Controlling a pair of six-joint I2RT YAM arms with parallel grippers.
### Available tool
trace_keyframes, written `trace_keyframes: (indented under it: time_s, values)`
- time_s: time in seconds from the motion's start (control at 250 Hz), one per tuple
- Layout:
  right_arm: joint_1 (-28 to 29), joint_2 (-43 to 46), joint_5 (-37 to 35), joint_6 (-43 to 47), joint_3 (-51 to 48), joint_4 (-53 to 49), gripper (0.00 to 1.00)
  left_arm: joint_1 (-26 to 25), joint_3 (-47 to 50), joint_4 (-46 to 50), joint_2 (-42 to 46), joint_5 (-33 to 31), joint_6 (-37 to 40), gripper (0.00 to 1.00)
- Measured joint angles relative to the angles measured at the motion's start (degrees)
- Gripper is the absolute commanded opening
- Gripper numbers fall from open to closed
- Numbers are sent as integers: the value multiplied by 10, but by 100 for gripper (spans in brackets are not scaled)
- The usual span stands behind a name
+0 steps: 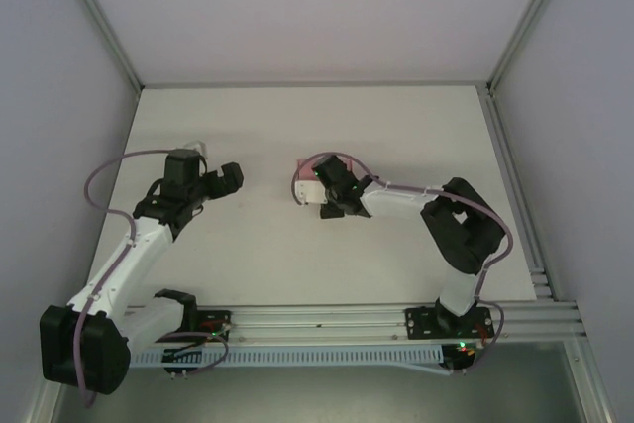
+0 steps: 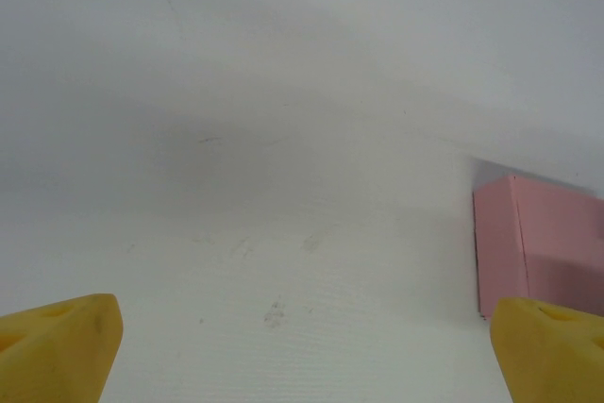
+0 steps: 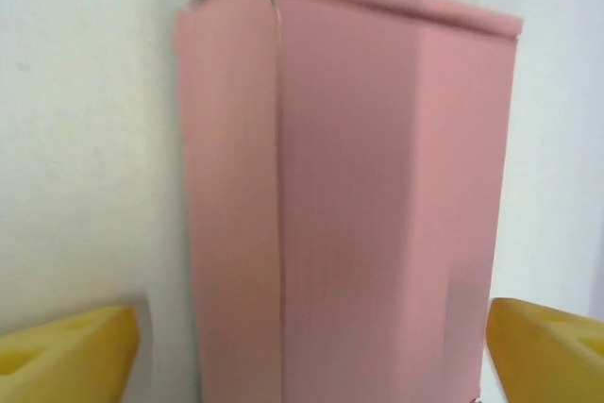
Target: Assemble paper box
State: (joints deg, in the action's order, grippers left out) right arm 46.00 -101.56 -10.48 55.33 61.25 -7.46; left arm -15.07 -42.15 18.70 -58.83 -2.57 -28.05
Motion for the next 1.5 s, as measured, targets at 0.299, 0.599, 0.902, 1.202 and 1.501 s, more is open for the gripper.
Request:
trace_keyframes:
  time_s: [0.299,0.599,0.902,1.202,1.501]
  values:
    - [-7,123,110,-76,93,-172,100,0,0,-29,3,-30,7,100]
    - [-137,298,7,-328,-3,-29,100,0,54,-195,26,-150,110,100]
    - [-353,339,-89,-533,-310,186,100,32,206,-435,-60,-217,230,100]
    - [-401,191,-88,-554,-451,516,100,83,274,-651,-171,-190,257,100]
    - [-427,118,-44,-566,-438,641,100,134,281,-815,-289,-107,271,100]
